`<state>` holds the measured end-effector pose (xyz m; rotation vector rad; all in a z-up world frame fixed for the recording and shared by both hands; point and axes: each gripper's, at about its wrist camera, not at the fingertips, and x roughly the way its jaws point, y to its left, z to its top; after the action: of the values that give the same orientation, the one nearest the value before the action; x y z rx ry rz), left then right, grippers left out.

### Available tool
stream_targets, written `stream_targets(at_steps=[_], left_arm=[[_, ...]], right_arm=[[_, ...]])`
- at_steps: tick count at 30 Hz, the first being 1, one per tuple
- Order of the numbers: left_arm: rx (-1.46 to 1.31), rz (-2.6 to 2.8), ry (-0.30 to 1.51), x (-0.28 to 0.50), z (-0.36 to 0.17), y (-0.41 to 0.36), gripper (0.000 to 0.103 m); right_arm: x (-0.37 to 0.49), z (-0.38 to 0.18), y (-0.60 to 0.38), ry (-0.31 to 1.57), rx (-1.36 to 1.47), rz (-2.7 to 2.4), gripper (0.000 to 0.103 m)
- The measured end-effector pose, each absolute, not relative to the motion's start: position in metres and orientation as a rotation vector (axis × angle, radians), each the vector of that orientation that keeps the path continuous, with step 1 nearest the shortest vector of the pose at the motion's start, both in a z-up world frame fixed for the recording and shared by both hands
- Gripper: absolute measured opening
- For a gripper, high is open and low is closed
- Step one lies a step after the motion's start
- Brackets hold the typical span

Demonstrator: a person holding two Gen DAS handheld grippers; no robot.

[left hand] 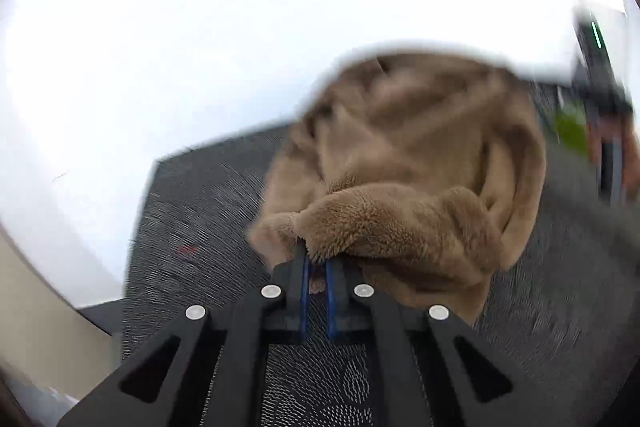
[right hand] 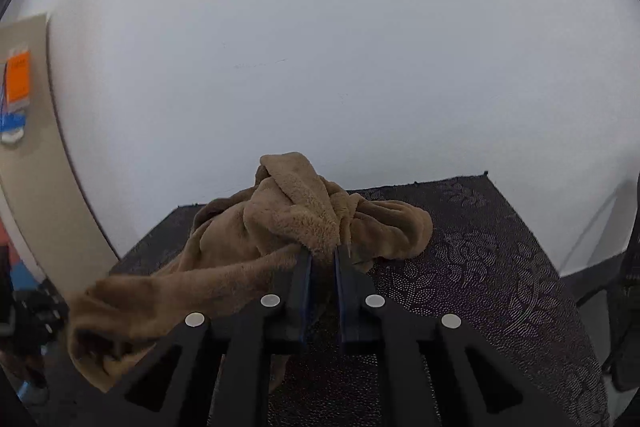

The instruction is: Fold clothes

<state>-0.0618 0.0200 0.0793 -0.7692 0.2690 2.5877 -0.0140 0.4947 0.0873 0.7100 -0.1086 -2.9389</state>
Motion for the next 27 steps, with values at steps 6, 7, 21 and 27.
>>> stream_targets(at_steps=[6,7,21,27], left_arm=[[-0.68,2.674,0.163,-0.06,0.109,-0.002,0.008],[-0.675,2.685,0.157,-0.062,0.11,-0.003,0.008],[-0.666,2.702,0.155,-0.053,0.12,-0.004,0.008],[-0.677,2.712,0.158,-0.055,0.121,-0.007,0.008]], right_arm=[[0.007,0.083,0.47,0.251,0.655,-2.917,0.092],[0.01,0.082,0.468,0.328,0.652,-2.925,0.092],[-0.015,0.012,0.374,2.067,0.188,-2.23,0.094],[-0.047,-0.009,0.357,2.207,0.309,-1.963,0.081]])
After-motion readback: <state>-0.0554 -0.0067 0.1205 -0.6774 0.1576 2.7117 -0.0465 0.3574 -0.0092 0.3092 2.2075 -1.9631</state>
